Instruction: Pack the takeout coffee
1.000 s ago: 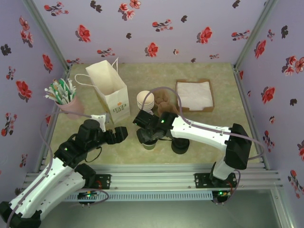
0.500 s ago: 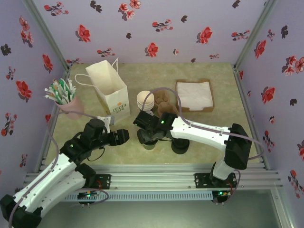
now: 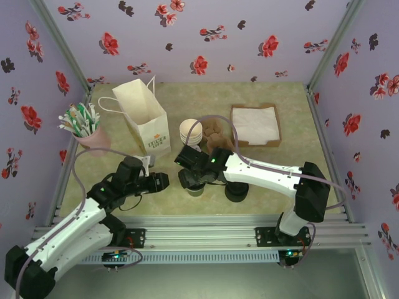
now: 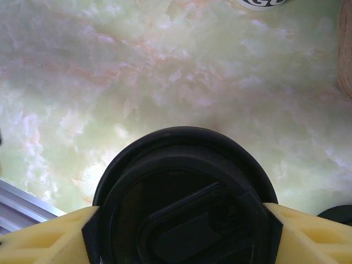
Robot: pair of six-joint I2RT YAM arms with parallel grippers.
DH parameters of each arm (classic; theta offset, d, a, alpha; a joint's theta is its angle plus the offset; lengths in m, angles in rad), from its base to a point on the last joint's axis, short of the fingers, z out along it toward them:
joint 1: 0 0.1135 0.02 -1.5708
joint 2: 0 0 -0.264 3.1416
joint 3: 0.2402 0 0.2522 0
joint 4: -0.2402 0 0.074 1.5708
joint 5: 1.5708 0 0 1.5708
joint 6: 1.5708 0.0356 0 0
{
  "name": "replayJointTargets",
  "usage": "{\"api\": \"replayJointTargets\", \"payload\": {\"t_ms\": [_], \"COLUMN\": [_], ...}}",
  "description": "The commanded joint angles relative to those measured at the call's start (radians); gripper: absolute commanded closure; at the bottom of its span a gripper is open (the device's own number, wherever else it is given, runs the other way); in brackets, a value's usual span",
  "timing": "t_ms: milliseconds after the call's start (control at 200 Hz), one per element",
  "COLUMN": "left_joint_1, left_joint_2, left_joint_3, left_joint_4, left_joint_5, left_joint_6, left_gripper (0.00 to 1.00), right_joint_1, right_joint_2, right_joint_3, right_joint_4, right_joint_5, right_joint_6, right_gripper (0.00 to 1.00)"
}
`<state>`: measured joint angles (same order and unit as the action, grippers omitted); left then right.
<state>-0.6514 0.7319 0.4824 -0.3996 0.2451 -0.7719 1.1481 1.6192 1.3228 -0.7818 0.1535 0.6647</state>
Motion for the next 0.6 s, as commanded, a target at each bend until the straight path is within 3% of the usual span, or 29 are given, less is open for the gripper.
{"api": "replayJointTargets", "payload": {"t_ms": [0, 260, 595], "left_joint_1": [0.007, 0.002, -0.044], "left_joint_2": [0.024, 0.096, 0.205], "left_joint_3": [-0.033, -0.098, -0.129], "left_joint_4": [0.081, 0.227, 0.371], "left_joint_5": [0.037, 0.093, 0.103], "left_joint_6": [-0.017, -0.065, -0.106], "left_gripper": [0.68, 0.77, 0.8], "right_joint_1": [0.006, 0.007, 0.007], "right_joint_2": [-0.013, -0.034, -0.031], "right_joint_3": [-0.019, -0.054, -0.069], "right_joint_4": [0.007, 0.007, 0.005], "right_joint_5": [-0.007, -0.019, -0.014], "right_joint_6": [0.023, 0.033, 0.04], "right_gripper": [0.29, 0.29, 0.29]}}
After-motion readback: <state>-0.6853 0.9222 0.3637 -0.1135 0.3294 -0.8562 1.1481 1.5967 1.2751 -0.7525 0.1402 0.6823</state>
